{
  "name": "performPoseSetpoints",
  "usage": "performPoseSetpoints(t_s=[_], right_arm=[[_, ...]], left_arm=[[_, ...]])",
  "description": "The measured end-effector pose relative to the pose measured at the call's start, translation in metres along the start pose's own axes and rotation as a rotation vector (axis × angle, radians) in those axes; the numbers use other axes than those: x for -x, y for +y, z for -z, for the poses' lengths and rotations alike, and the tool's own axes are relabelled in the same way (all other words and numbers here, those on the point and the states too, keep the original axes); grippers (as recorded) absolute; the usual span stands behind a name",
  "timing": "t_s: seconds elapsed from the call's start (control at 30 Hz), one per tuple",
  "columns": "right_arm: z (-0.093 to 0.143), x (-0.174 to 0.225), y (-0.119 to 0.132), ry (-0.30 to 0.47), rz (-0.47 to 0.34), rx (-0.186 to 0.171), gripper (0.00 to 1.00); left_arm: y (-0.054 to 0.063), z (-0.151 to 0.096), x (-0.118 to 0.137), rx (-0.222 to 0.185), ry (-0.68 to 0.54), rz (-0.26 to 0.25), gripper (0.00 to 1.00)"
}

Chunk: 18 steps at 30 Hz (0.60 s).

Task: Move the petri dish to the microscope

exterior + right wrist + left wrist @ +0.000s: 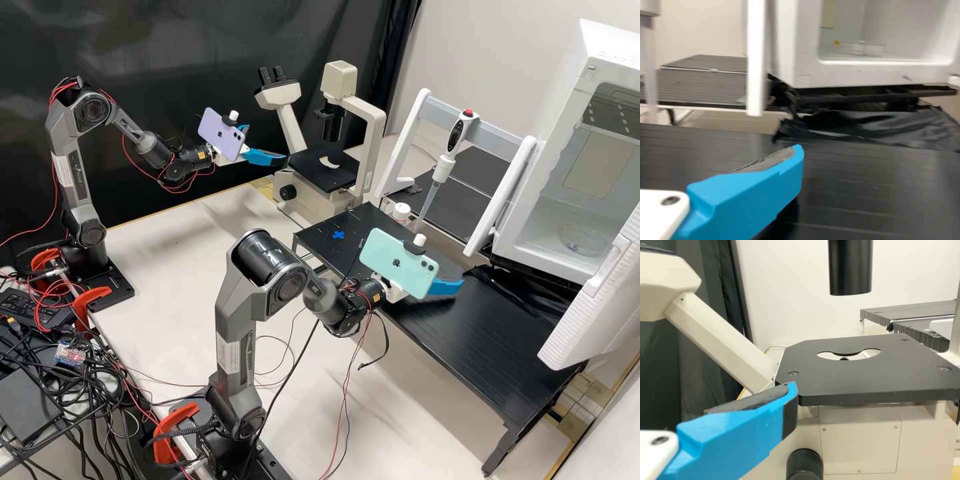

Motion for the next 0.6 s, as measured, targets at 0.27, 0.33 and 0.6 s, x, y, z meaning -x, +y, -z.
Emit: performPoseSetpoints(t_s=[0.27, 0.33, 0.6], right_arm=[[-0.039, -0.008, 0.037, -0.078, -0.116, -0.036, 1.0], [-0.045, -0.015, 0.049, -0.088, -0.153, -0.042, 1.0], [-0.059, -0.053, 0.09, -0.139, -0.225, -0.052, 1.0]], left_arm=[[0.0, 0.0, 0.0, 0.0, 0.0, 0.0, 1.0], [0.0, 0.0, 0.0, 0.0, 0.0, 0.0, 1.0], [0.0, 0.0, 0.0, 0.0, 0.0, 0.0, 1.0]])
